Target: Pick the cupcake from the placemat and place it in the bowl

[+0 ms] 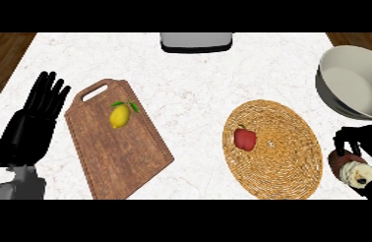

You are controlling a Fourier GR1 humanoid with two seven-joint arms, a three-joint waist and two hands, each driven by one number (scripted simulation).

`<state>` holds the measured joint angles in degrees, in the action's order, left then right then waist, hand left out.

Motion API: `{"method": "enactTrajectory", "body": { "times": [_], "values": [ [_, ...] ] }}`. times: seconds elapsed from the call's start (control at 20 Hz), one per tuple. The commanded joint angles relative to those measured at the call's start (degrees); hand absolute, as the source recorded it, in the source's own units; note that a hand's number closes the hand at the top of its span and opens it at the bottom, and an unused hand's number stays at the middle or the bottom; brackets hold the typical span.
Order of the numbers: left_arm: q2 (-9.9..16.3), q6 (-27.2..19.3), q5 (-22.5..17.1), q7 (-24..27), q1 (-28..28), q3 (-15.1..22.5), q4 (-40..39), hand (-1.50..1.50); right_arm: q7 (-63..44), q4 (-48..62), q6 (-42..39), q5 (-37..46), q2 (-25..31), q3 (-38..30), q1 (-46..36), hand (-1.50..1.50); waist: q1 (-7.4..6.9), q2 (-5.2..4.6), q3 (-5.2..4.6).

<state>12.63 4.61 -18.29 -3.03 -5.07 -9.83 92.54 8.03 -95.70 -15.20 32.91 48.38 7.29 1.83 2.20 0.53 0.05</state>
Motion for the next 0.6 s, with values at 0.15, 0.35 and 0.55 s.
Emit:
{"method": "enactTrajectory", "body": {
  "times": [0.15,0.35,0.55],
  "values": [
    [0.36,-0.44,-0.83,-1.76,-0.22,-0.81,1.66,0.0,-0.81,-9.32,2.34,-7.87,4.84,-18.34,5.52,1.5,-0.01,0.09,-0.14],
    [0.61,0.47,-0.5,-1.45,-2.25,-0.46,-0.68,0.0,-3.52,-10.46,3.37,-9.23,3.02,-25.74,6.61,1.5,-0.74,-0.23,-0.1],
    [-1.73,-0.89,1.2,-0.37,-3.12,1.34,-1.14,0.0,-2.76,-0.43,0.1,-12.11,4.73,-31.4,0.42,1.5,-2.04,-0.54,-0.06]
  ]
}}
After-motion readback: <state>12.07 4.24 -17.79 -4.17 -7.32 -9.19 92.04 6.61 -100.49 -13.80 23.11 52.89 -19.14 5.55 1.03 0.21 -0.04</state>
